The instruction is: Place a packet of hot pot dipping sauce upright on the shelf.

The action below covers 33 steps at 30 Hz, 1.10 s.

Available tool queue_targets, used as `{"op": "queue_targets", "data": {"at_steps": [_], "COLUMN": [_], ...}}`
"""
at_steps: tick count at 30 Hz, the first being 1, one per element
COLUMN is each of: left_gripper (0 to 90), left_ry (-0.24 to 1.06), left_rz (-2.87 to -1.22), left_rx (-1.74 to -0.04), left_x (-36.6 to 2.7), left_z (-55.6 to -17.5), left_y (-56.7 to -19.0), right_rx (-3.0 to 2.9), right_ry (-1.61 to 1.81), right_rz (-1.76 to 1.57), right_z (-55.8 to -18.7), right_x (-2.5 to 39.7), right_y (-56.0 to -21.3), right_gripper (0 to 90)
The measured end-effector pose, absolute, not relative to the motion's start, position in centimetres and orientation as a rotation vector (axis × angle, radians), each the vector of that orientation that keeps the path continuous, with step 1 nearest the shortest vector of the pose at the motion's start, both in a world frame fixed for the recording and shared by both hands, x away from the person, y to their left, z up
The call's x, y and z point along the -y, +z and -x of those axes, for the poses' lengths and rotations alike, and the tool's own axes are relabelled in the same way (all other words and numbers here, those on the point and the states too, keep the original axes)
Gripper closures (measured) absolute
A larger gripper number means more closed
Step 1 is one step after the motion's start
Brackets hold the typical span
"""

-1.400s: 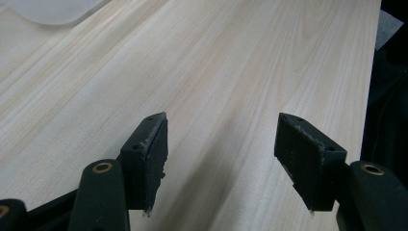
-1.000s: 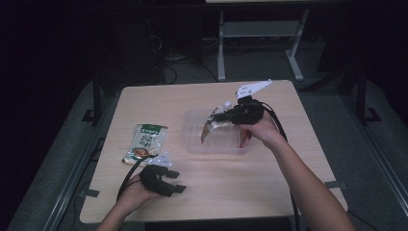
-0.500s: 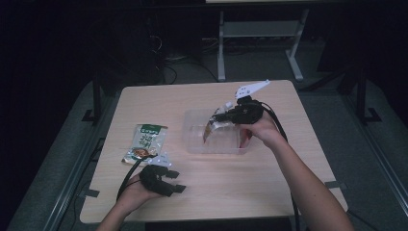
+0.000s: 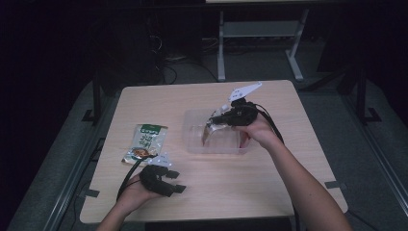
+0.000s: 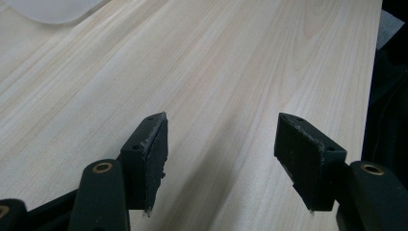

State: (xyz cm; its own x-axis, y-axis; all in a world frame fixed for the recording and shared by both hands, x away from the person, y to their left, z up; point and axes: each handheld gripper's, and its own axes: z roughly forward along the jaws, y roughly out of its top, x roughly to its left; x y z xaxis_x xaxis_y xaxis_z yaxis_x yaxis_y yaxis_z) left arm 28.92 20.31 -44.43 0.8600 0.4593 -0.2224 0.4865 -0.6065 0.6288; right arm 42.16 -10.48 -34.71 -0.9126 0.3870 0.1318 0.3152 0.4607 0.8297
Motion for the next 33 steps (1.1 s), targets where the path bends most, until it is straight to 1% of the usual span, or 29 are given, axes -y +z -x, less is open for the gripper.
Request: {"op": "queue_targets", "data": {"at_steps": [33], "left_gripper": [36.1], "left_ry": [-0.056], "left_rz": [-2.302], "left_rx": [-0.684], "left_x": [-20.1], "left_z": [-28.9], "left_y": [-44.6], "right_rx": [-2.647], "right_ry": [1.361], "right_rz": [-0.711], "right_z": [-42.1], "right_x": [8.5], "right_y": [-36.9], "right_gripper": [89.2]}}
